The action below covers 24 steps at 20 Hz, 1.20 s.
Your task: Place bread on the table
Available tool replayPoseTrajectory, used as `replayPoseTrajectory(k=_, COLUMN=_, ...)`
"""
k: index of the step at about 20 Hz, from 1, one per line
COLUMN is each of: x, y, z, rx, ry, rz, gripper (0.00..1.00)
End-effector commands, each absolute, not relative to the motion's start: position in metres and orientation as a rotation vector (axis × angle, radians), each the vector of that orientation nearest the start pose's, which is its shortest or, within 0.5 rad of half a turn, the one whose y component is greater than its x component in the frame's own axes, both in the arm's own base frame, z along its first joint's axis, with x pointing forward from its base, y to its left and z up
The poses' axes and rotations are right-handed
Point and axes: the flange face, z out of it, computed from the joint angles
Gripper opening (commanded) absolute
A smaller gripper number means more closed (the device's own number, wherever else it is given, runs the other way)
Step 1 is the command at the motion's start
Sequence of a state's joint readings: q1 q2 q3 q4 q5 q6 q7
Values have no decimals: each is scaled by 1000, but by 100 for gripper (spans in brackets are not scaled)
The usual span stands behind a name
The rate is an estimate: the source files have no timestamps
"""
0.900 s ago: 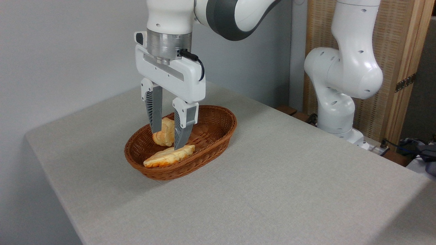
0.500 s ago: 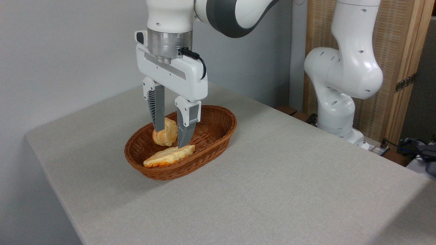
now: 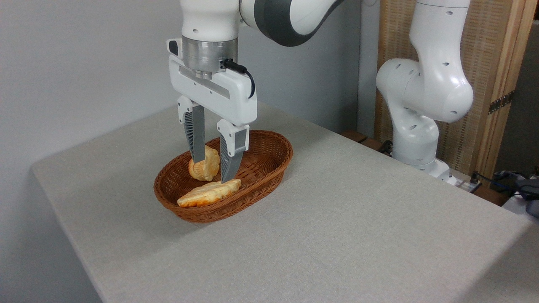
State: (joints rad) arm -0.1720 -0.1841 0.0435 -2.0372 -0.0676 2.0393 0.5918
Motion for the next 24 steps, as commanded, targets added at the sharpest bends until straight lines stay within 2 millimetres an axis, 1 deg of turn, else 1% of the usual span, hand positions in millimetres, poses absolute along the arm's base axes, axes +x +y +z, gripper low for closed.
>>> replayPoseTrajectory(k=1, x=517, y=-71, z=547, rx=-2979, ry=1063, rz=-289, gripper=100)
replayPoseTrajectory(k=5, x=513, y=-72, z=543, rx=-2985, ry=1078, rz=-242, gripper=100)
replayPoseTrajectory(k=9, x=513, y=-71, z=544, rx=-2985, ry=1076, rz=-245, gripper=100)
replayPoseTrajectory(k=15, x=512, y=-75, z=546, rx=-2980, ry=1087, rz=-251, gripper=100)
replayPoseTrajectory(k=20, x=513, y=-71, z=549, rx=-2980, ry=1076, rz=-271, gripper=100)
replayPoseTrajectory(k=24, x=510, y=-73, z=546, rx=-2984, ry=1082, rz=-253, gripper=100)
